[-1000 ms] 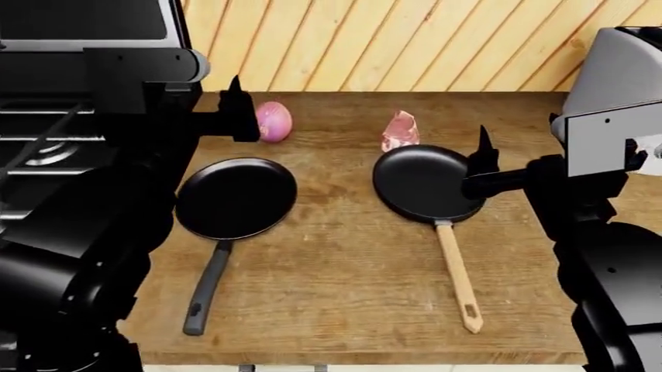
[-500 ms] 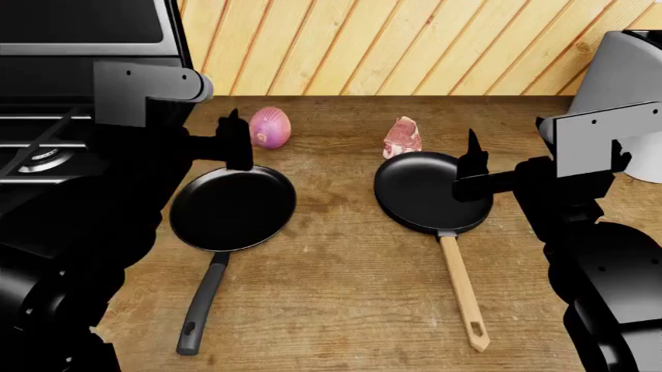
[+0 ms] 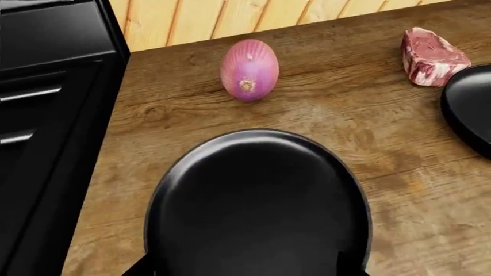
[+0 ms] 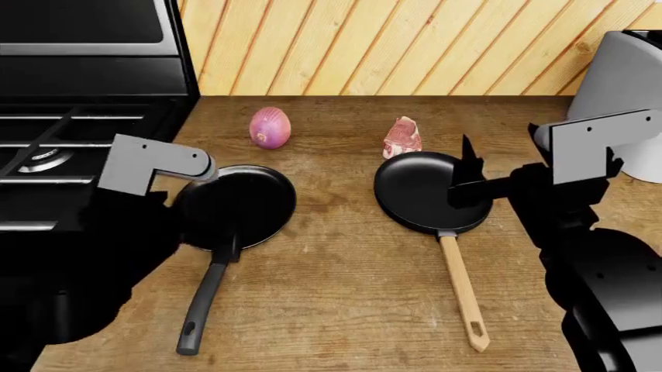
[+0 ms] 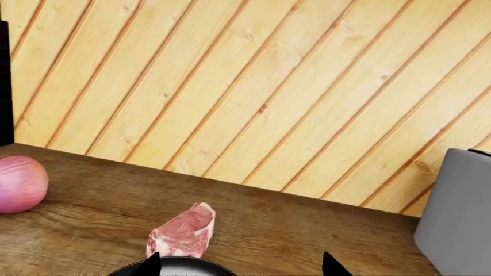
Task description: Place both pans onto different burners. Then place the onion and the steak on different pans.
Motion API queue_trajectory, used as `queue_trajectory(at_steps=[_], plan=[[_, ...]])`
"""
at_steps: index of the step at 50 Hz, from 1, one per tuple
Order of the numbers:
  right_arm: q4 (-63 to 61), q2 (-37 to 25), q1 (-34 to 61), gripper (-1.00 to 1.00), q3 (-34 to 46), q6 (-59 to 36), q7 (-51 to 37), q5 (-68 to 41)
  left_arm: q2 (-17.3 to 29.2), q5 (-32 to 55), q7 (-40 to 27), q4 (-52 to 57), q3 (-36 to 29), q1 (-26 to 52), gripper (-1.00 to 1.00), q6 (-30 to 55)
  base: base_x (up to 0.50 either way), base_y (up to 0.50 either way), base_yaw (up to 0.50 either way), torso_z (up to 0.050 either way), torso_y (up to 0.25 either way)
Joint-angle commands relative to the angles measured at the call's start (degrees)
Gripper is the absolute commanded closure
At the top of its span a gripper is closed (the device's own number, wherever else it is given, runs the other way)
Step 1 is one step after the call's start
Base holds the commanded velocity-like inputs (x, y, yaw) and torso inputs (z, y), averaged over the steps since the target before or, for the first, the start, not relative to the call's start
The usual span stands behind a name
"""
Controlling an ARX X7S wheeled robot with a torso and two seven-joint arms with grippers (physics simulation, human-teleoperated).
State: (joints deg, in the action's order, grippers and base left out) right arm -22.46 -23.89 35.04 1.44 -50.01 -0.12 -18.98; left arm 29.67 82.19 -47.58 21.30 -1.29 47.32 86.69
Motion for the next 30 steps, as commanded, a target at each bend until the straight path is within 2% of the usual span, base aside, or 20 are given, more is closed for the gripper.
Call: queue_trajectory(at_steps=[1,11,30], plan=[[0.0,-0.1,-0.4,-1.0,0.0,0.3,0.1,-0.3,5.0,19.7,-14.2,-0.4,-1.3,-2.8,-1.0,-1.0,0.0,0.0,0.0,0.0,0.0],[0.4,0.0,-1.0,-1.0,0.3,1.3,0.3,-0.3,7.6,24.5,-17.0,1.7,-2.4,-6.0,-1.0,-3.4,0.0,0.0,0.0,0.0,0.0],[1.0,0.0,-1.9,-1.0,0.4,2.4,0.3,-0.6,7.4,24.4,-16.6,1.6,-4.9,-8.3,-1.0,-5.6,0.0,0.0,0.0,0.0,0.0]])
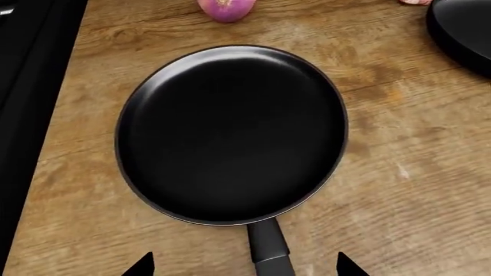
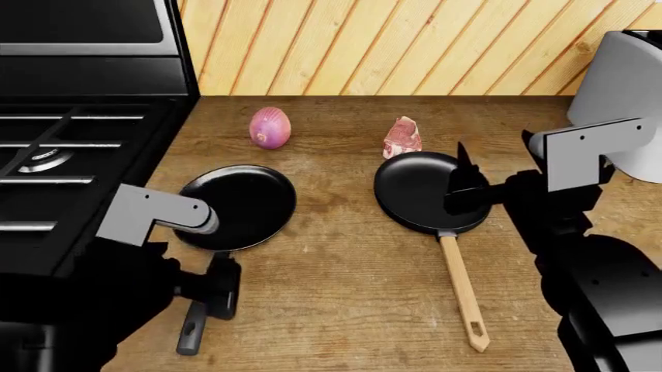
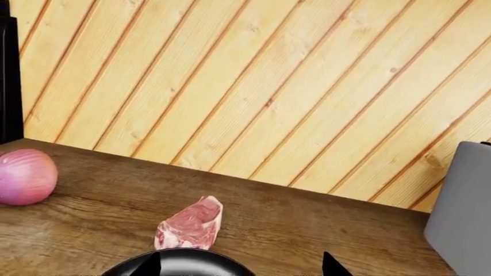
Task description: Place both pans onto different burners. Then place the onion and the steak on different pans.
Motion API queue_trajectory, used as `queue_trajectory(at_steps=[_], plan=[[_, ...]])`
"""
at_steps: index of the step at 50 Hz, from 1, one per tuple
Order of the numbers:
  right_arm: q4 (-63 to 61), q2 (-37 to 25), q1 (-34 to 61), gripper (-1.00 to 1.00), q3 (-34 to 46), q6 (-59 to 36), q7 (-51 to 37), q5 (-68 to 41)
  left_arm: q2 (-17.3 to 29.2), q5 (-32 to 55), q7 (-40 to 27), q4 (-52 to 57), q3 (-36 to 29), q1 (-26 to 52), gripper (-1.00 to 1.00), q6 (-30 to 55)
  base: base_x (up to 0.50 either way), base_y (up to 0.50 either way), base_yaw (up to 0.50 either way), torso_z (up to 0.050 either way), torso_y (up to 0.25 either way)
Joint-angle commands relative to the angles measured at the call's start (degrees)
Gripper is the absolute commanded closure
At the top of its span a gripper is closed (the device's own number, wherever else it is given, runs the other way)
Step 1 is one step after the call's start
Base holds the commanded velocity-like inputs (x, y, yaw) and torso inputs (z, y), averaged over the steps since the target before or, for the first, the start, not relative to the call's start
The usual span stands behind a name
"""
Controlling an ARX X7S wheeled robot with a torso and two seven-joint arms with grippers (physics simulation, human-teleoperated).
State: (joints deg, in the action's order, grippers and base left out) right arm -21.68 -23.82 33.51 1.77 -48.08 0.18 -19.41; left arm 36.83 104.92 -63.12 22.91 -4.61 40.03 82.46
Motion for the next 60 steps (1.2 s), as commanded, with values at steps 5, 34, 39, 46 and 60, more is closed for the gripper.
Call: queue_trajectory(at_steps=[5,34,39,46,60], plan=[[0.2,-0.1,-0.6,-1.0,0.0,0.6,0.0,-0.2,-0.4,0.4,-0.1,-0.8,-2.4,-0.5,-1.0,-1.4,0.0,0.0,0.0,0.0,0.0],[0.5,-0.6,-0.9,-1.0,0.3,0.8,-0.2,-0.5,-2.5,-8.9,7.9,-4.2,-5.7,0.0,-1.0,-2.7,0.0,0.0,0.0,0.0,0.0],[0.5,-0.7,-0.8,-1.0,0.5,0.7,-0.3,-0.5,-2.5,-10.3,9.2,-4.5,-6.2,-0.3,-1.0,-3.1,0.0,0.0,0.0,0.0,0.0],[0.7,-0.7,-0.9,-1.0,0.5,0.9,-0.3,-0.5,-2.6,-11.6,10.3,-5.1,-6.9,-0.5,-1.0,-3.7,0.0,0.0,0.0,0.0,0.0],[0.7,-0.8,-1.0,-1.0,0.7,0.8,-0.5,-0.7,-2.4,-14.8,13.1,-6.0,-8.1,-1.0,-1.0,-5.0,0.0,0.0,0.0,0.0,0.0]])
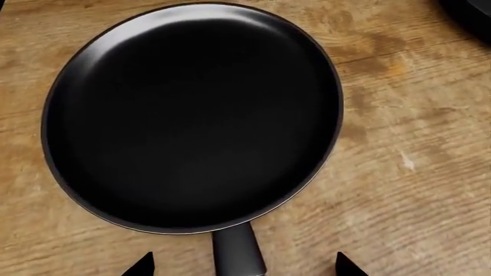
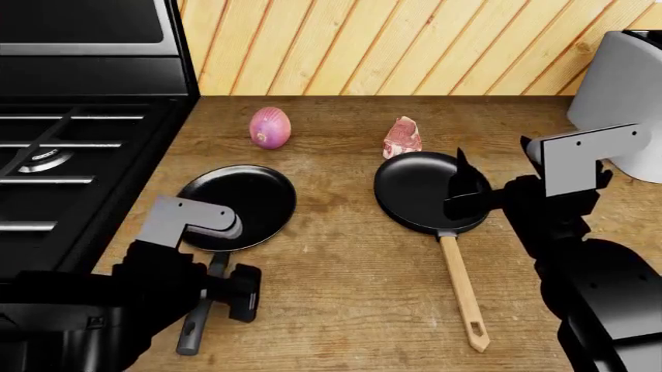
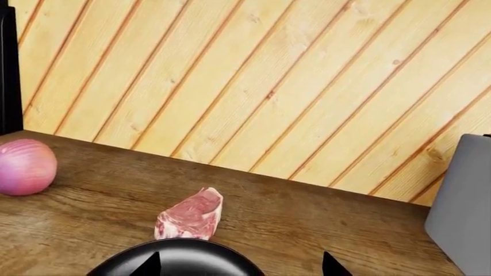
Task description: Place both pans onto different burners. Then place the onion and the steak on different pans.
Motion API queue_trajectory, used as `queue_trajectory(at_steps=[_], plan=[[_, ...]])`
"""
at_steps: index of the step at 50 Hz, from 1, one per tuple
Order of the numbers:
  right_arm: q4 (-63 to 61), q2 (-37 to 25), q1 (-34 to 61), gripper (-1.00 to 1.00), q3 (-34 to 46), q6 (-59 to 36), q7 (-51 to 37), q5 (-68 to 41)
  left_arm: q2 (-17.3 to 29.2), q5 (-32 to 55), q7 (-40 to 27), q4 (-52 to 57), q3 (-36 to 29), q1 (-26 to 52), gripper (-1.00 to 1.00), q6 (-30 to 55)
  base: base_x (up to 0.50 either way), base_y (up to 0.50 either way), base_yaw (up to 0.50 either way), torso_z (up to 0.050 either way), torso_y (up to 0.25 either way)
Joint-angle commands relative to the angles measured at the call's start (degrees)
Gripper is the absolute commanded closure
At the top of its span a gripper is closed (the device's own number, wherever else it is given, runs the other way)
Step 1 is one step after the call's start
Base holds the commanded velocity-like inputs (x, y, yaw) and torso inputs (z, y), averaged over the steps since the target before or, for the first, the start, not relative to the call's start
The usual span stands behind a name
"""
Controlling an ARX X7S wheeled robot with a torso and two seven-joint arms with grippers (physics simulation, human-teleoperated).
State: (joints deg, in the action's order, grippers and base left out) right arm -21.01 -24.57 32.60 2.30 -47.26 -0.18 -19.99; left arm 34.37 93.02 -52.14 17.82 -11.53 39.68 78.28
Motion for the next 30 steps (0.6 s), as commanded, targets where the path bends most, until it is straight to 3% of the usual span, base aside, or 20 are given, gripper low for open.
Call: queue_trajectory(at_steps=[1,12,13,30], plan=[[0.1,-0.1,-0.1,-1.0,0.1,0.1,-0.1,-0.1,0.1,-3.0,2.3,-0.9,-1.3,-0.7,-1.0,-1.0,0.0,0.0,0.0,0.0,0.0],[0.2,-0.3,0.0,-1.0,0.3,0.1,-0.2,-0.1,0.6,-4.3,3.2,-0.8,-1.9,-1.7,-1.0,-1.9,0.0,0.0,0.0,0.0,0.0],[0.2,-0.2,0.0,-1.0,0.4,0.1,-0.2,-0.1,0.7,-4.3,3.2,-0.8,-1.9,-1.8,1.0,-2.0,0.0,0.0,0.0,0.0,0.0],[0.4,-0.3,0.2,-1.0,0.7,0.2,-0.3,-0.3,1.9,-2.6,1.3,0.3,-1.2,-1.7,1.0,-3.0,0.0,0.0,0.0,0.0,0.0]])
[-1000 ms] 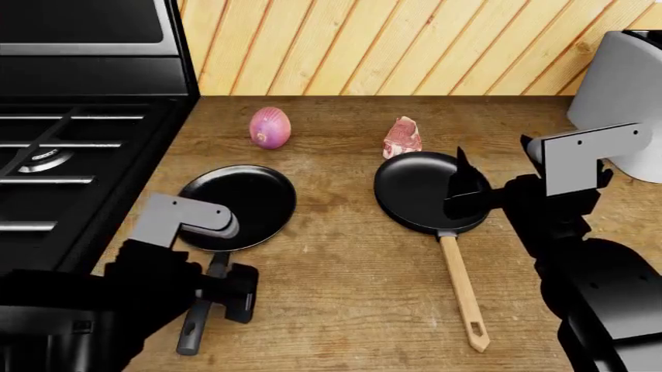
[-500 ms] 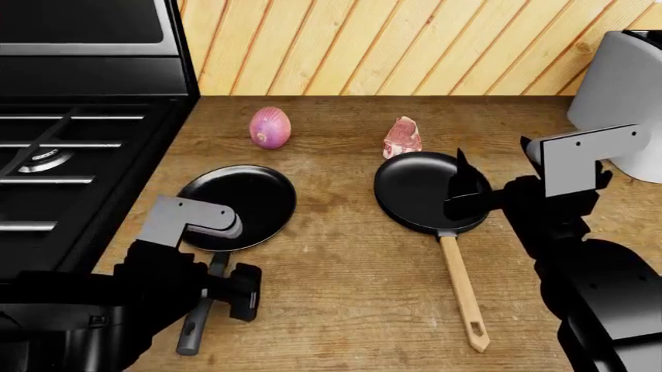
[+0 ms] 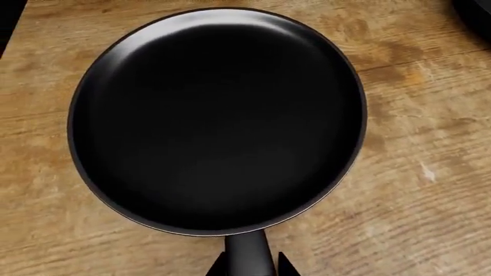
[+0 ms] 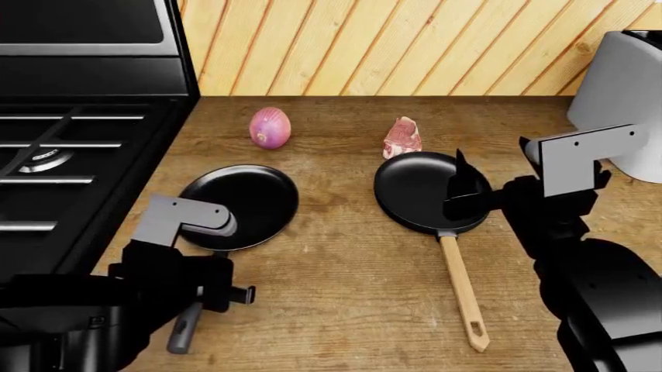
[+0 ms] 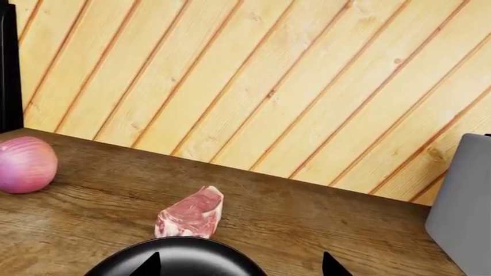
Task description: Place both pans onto different burners. Then place the onion and the steak on different pans.
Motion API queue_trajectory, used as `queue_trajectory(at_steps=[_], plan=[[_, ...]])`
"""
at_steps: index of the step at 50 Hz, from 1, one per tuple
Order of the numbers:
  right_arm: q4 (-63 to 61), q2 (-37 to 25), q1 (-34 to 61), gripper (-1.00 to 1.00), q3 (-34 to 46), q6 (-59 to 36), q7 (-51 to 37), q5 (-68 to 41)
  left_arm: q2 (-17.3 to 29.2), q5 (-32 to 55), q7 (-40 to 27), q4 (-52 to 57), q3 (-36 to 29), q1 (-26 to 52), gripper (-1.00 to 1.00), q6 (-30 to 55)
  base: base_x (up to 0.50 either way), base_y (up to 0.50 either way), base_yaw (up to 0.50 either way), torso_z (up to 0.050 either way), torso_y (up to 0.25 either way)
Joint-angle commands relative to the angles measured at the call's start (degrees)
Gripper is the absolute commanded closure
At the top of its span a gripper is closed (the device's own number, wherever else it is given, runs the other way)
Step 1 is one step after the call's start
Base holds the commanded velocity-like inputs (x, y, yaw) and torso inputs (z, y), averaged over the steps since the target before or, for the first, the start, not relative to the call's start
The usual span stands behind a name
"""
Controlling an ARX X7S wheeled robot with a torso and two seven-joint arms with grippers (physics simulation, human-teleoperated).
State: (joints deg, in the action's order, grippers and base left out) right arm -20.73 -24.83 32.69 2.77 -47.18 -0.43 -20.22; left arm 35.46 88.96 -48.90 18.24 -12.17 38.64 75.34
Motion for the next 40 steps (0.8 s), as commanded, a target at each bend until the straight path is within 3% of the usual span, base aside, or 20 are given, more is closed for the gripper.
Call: queue_trajectory(at_steps=[1,36,40], plan=[[0.2,0.0,0.2,-1.0,0.3,0.1,-0.1,-0.1,0.9,1.7,-2.1,0.0,-0.5,-0.6,1.0,-0.1,0.0,0.0,0.0,0.0,0.0],[-3.1,-0.9,-0.8,-1.0,-0.8,-2.0,-1.0,-1.6,4.6,9.1,-6.6,3.3,2.3,4.3,1.0,-1.9,0.0,0.0,0.0,0.0,0.001],[-13.3,-0.6,1.0,-1.0,-5.1,-18.9,-4.5,-8.2,5.0,7.5,-4.9,3.6,2.7,4.4,1.0,-2.2,0.0,0.0,0.0,0.0,0.003]])
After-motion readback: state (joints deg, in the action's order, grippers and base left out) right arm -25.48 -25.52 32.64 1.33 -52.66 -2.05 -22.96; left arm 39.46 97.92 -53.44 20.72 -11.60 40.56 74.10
